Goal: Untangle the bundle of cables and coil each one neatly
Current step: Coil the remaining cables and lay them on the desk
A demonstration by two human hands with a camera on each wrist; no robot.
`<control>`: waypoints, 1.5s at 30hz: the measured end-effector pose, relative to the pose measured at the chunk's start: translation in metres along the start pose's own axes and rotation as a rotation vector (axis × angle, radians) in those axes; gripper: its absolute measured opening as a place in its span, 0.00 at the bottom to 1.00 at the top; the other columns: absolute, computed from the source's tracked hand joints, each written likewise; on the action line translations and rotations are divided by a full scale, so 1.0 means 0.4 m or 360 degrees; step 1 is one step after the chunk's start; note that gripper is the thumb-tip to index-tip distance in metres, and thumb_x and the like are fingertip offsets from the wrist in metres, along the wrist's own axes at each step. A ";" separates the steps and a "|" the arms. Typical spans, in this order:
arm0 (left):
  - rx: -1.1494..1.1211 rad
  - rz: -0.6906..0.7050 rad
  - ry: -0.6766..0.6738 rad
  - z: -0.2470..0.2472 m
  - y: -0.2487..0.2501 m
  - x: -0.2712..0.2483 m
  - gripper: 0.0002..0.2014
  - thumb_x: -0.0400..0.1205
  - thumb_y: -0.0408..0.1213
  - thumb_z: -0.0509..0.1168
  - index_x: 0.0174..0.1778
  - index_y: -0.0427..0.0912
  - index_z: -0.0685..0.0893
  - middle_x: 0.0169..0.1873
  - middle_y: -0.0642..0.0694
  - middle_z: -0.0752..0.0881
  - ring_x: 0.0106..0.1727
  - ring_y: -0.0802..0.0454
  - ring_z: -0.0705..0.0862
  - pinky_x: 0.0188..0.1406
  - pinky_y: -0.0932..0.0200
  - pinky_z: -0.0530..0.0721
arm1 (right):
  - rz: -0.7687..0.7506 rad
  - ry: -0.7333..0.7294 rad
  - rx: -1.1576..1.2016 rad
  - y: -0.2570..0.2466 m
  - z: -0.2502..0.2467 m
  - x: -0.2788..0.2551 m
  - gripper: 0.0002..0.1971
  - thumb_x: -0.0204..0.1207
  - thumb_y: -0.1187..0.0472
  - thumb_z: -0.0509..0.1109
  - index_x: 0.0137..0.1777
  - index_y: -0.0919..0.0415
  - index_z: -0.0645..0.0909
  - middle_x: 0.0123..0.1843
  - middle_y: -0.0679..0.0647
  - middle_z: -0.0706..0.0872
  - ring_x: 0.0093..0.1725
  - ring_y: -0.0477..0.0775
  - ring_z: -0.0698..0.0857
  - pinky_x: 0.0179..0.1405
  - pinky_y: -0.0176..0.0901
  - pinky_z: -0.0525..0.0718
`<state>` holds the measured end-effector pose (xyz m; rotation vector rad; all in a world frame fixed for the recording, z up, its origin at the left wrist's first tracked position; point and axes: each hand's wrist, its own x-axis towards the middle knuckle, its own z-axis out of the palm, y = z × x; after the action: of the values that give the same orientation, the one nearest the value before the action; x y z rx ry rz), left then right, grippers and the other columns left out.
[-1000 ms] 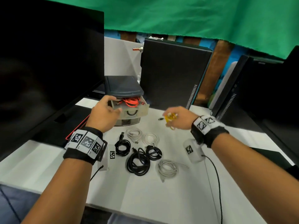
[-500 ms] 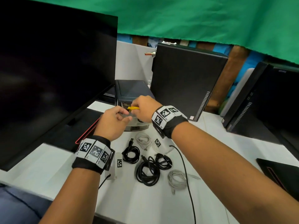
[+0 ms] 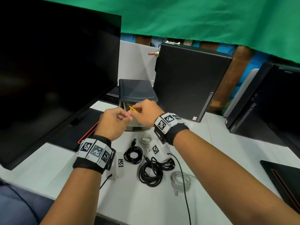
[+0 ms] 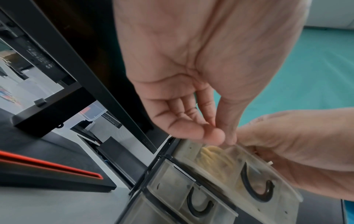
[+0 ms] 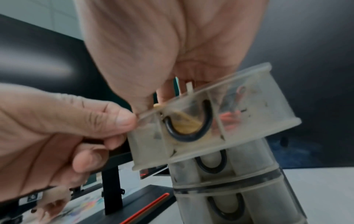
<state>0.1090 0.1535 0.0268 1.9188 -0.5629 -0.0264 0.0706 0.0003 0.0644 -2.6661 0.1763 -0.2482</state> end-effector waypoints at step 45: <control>0.0017 0.0050 0.0159 0.006 -0.024 0.025 0.04 0.77 0.41 0.77 0.38 0.51 0.90 0.34 0.47 0.88 0.39 0.46 0.89 0.47 0.47 0.89 | -0.0077 0.0397 0.0056 0.108 -0.007 -0.151 0.28 0.74 0.40 0.75 0.70 0.53 0.80 0.68 0.47 0.84 0.67 0.48 0.81 0.69 0.53 0.80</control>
<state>0.1207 0.1504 0.0200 1.9100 -0.5266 0.0920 0.0077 -0.0292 0.0388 -2.5996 0.1836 -0.5945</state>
